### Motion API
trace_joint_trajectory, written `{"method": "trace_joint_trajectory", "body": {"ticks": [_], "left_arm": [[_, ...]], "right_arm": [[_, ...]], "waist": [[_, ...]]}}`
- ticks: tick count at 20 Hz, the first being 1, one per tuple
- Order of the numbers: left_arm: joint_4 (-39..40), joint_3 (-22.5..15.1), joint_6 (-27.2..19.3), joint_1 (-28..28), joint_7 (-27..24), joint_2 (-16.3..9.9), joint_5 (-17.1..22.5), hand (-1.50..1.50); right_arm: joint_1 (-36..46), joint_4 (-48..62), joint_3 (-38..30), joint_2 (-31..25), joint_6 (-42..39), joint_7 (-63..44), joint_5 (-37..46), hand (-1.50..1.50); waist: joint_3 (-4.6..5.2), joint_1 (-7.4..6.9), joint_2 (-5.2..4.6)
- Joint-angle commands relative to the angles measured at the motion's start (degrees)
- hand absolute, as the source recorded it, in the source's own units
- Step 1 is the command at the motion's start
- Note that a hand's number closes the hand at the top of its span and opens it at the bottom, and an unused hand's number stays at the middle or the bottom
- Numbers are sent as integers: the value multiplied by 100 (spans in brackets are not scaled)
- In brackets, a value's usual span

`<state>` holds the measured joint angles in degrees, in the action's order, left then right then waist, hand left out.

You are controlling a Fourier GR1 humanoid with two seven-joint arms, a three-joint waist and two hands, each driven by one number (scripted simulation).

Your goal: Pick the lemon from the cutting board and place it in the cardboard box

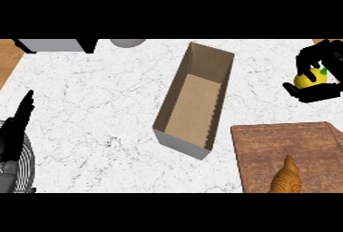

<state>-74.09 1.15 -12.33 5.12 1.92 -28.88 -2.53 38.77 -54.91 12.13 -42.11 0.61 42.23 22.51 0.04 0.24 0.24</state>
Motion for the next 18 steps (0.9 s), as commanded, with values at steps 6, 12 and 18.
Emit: {"method": "trace_joint_trajectory", "body": {"ticks": [6, 12, 18], "left_arm": [[83, -53, -73, 0, -35, 194, -285, 0], [-43, 88, 127, 123, 186, 130, -216, 0], [-180, -30, -152, 27, 10, 446, -518, 0]], "right_arm": [[475, -1431, -35, 771, -1330, -1836, -643, 150], [1255, -1294, -2, 1662, -1549, -3159, -700, 150], [1394, -1138, 242, 2665, -1349, -3916, -474, 150]], "waist": [[3, -13, -3], [0, -97, -22], [-2, -82, -23]]}}
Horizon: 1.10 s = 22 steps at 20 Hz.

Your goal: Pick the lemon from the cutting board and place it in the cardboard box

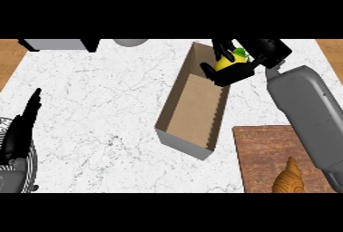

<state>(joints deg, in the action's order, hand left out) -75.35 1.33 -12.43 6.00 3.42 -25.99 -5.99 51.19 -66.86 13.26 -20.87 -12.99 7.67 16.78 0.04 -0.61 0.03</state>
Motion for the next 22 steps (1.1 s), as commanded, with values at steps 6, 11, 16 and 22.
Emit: {"method": "trace_joint_trajectory", "body": {"ticks": [6, 11, 16, 22], "left_arm": [[50, 145, 233, 96, -41, 38, -56, 0], [-337, 39, 61, -39, 257, 174, -275, 0], [381, 326, 432, 106, -397, 6, -26, 0], [-47, 288, 342, 93, 64, 95, -167, 0]], "right_arm": [[916, 1581, 71, 1285, 467, -202, 665, 150], [1056, 2395, 106, 1755, 1270, -333, 1254, 150], [1358, 3513, -164, 2072, 1179, -505, 868, -150], [1408, 4259, -326, 2001, 1380, 604, 582, -150]], "waist": [[-2, -59, -32], [-4, -79, -29], [2, -133, -75], [-6, -138, -66]]}}
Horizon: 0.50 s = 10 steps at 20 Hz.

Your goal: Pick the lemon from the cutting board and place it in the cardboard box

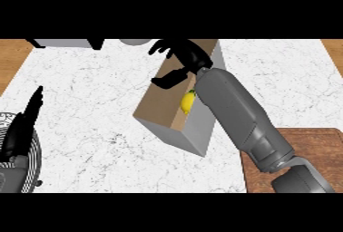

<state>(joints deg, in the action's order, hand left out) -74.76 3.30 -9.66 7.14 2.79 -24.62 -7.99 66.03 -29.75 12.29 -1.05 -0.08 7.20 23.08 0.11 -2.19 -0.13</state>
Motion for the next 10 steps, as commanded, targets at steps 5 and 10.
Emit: {"method": "trace_joint_trajectory", "body": {"ticks": [5, 10], "left_arm": [[46, 128, -14, -85, -148, 74, -39, 0], [-19, 85, -18, -15, 54, 74, -131, 0]], "right_arm": [[33, 189, -377, 102, 493, 845, -616, -150], [114, 293, -1197, 15, 591, 1181, -1179, -150]], "waist": [[-11, 51, -24], [-13, 66, -33]]}}
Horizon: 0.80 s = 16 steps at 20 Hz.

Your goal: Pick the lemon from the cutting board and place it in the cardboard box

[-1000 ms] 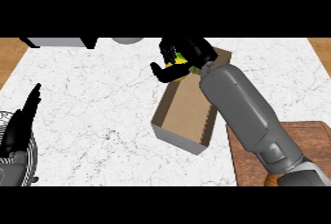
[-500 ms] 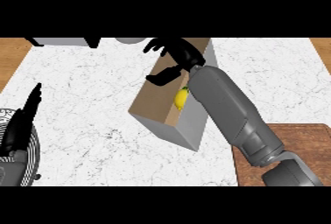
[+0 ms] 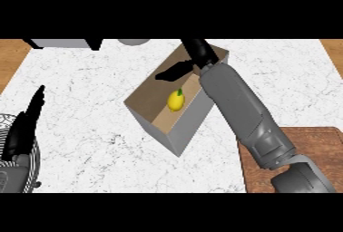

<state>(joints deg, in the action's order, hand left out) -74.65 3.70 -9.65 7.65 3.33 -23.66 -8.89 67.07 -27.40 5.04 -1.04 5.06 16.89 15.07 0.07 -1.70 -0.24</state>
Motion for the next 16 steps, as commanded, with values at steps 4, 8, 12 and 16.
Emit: {"method": "trace_joint_trajectory", "body": {"ticks": [4, 8, 12, 16], "left_arm": [[-25, 133, -12, -188, -141, 18, -24, 0], [-195, 58, -24, -366, -132, 87, -115, 0], [-217, 299, 221, -121, 69, -195, 33, 0], [-287, 212, 195, -167, 17, -28, 5, 0]], "right_arm": [[-192, 167, -823, -396, -354, 695, -664, -150], [-48, 269, -1227, -1117, -1143, 592, -1026, -150], [-348, 425, -1410, -1853, -1510, 843, -1072, -150], [-406, 920, -1585, -2625, -2011, 1155, -1059, -150]], "waist": [[-8, 56, -14], [-8, 57, -7], [-9, 79, -16], [-12, -15, -60]]}}
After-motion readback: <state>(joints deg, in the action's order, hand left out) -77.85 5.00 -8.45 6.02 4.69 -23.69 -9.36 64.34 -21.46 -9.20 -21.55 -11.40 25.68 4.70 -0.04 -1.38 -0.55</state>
